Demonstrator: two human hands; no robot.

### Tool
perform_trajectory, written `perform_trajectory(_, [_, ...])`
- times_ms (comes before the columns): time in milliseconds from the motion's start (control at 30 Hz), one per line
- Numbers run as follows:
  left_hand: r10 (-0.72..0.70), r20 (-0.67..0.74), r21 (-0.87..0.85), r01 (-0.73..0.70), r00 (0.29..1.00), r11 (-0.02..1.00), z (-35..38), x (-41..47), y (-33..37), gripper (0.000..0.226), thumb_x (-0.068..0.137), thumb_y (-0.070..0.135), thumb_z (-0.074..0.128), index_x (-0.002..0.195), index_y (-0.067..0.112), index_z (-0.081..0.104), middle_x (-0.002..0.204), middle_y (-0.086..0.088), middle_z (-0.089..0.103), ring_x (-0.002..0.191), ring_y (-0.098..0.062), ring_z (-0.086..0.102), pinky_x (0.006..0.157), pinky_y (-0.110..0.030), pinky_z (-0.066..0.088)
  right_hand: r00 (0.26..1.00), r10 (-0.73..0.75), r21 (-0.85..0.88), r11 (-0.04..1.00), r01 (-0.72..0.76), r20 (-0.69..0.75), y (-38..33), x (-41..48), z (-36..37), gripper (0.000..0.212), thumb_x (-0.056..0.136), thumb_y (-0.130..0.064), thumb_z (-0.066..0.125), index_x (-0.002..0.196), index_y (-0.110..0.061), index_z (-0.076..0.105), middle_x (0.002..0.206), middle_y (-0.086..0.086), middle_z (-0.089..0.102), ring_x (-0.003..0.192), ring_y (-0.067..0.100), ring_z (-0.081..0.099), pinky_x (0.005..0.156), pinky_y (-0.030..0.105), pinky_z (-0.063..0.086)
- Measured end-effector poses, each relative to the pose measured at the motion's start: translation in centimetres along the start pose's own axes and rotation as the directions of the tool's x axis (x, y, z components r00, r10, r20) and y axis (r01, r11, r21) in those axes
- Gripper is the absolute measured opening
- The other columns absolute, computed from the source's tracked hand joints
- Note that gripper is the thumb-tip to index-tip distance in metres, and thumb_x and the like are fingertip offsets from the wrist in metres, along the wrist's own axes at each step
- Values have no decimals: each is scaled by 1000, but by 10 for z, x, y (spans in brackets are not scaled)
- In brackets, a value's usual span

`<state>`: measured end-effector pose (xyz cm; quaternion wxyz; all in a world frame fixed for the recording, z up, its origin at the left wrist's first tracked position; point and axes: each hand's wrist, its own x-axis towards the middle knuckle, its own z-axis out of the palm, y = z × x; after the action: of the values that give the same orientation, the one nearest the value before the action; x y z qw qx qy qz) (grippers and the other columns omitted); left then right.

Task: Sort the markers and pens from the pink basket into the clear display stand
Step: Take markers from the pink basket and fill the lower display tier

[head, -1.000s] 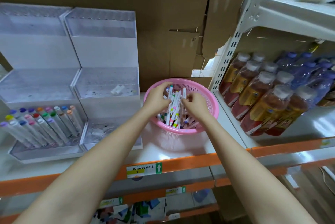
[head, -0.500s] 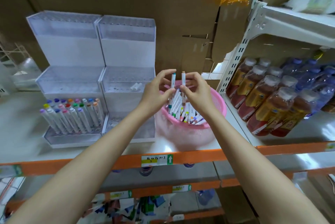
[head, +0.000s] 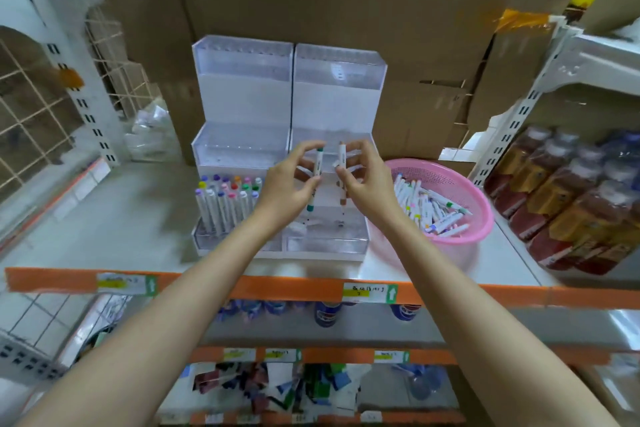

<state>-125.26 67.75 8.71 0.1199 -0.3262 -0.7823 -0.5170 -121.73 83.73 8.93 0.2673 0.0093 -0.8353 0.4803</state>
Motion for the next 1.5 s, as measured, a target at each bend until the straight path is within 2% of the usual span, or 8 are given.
perform_trajectory(133, [-31, -29, 10, 31, 999, 999, -33, -11, -11, 49, 85, 6, 66, 126, 29, 51, 83, 14, 57, 77, -7, 64, 69, -20, 54, 999, 29, 18, 999, -29, 17, -16, -6, 28, 22, 90, -7, 61, 109, -13, 51, 79, -2, 58, 60, 16, 61, 44, 36, 54])
perform_trajectory(267, [-44, -48, -10, 44, 998, 999, -58, -19, -25, 50, 85, 8, 67, 122, 36, 50, 84, 11, 58, 76, -10, 65, 71, -34, 58, 998, 52, 37, 998, -53, 20, -28, -11, 54, 23, 89, -5, 62, 105, -16, 48, 79, 5, 57, 58, 17, 58, 42, 31, 51])
perform_trajectory(400, [-76, -52, -54, 73, 996, 996, -74, -24, -37, 49, 85, 7, 66, 123, 33, 51, 83, 9, 59, 75, -13, 65, 70, -43, 58, 997, 68, 19, 998, -68, 24, -36, -17, 75, 25, 89, -6, 63, 105, -18, 49, 80, 4, 59, 63, 18, 60, 47, 38, 56])
perform_trajectory(500, [-90, -40, -86, 86, 995, 993, -81, -27, -43, 47, 85, 6, 66, 123, 30, 50, 83, 8, 59, 76, -13, 65, 70, -45, 57, 998, 67, 6, 998, -67, 12, -41, -23, 89, 24, 89, -8, 65, 105, -15, 49, 80, 0, 58, 63, 17, 61, 44, 28, 52])
perform_trajectory(900, [-66, -35, -82, 63, 997, 995, -76, -23, -46, 47, 83, 9, 70, 119, 30, 49, 86, 10, 56, 78, -10, 66, 67, -40, 59, 995, 91, -24, 995, -92, -39, -36, -23, 99, 24, 89, -15, 67, 105, -13, 49, 84, 10, 62, 66, 22, 64, 47, 29, 54])
perform_trajectory(1200, [-11, -32, 62, 13, 999, 998, -70, -19, -39, 42, 81, 13, 74, 116, 17, 52, 86, 4, 63, 72, 2, 61, 63, -3, 44, 998, 62, 37, 997, -61, -30, -31, -23, 90, 25, 88, -15, 69, 103, -14, 49, 79, -1, 62, 67, 14, 64, 51, 21, 50])
perform_trajectory(1400, [25, -19, 147, -22, 999, 989, -66, -25, -44, 38, 78, 7, 75, 111, 9, 55, 84, 4, 60, 69, 8, 56, 64, -2, 45, 998, 28, 61, 998, -24, -63, -28, -26, 92, 24, 87, -12, 69, 99, -16, 49, 77, -8, 61, 69, 1, 60, 61, 18, 51])
perform_trajectory(1500, [64, -10, 207, -61, 998, 977, -64, -28, -49, 32, 78, 7, 75, 105, 8, 58, 89, -5, 66, 75, -7, 61, 70, -11, 50, 997, 14, 52, 999, -10, -78, -26, -26, 94, 24, 85, -10, 69, 97, -18, 49, 76, -4, 64, 69, 2, 61, 65, 21, 52])
